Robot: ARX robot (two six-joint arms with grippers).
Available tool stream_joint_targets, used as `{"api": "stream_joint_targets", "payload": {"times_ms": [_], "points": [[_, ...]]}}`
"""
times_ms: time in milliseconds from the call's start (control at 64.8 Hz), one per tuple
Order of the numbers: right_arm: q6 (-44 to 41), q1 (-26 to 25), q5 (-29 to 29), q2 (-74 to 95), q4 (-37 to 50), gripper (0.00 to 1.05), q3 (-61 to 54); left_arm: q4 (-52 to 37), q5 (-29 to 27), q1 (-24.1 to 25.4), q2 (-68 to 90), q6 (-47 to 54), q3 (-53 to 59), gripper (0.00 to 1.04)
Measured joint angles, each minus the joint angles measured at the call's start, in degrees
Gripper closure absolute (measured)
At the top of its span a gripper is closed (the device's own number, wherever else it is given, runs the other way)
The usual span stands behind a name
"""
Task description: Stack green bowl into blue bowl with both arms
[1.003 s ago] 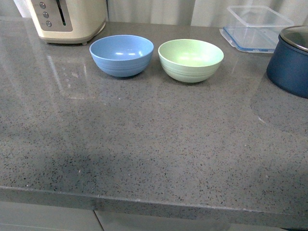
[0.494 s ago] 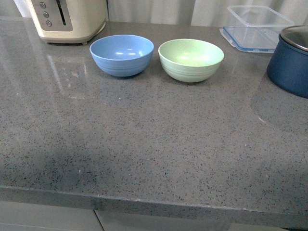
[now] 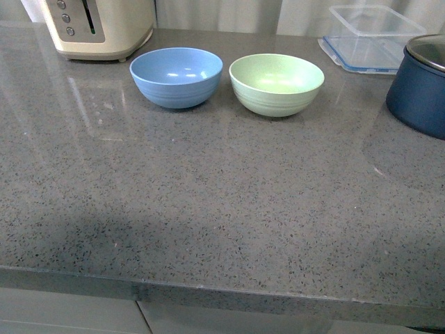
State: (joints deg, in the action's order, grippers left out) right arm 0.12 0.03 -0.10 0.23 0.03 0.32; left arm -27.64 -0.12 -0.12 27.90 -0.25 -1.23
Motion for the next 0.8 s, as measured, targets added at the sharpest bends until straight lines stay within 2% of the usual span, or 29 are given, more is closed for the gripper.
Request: {"api": "stream_joint_targets", "payload": {"times_ms": [232,617,710,803], "points": [[0.00,0.00,0.00,-0.02,0.00,0.10,0.00,8.92,0.00,0.00,-9.33,0.00,0.02,1.01],[0.00,0.00,0.02,-0.02,0.00,0.10,0.00,17.27,0.00,0.00,-17.73,0.00,0.02,1.01],[0.00,0.00,0.02,0.00,0.00,0.10,0.00,26.43,0.04,0.00,-24.83,0.00,0.00,1.01],[0.00,0.00,0.00,-0.02,0.00,0.10,0.00,27.45,-0.02,0.00,-27.63,0.00,0.00,1.01]]}}
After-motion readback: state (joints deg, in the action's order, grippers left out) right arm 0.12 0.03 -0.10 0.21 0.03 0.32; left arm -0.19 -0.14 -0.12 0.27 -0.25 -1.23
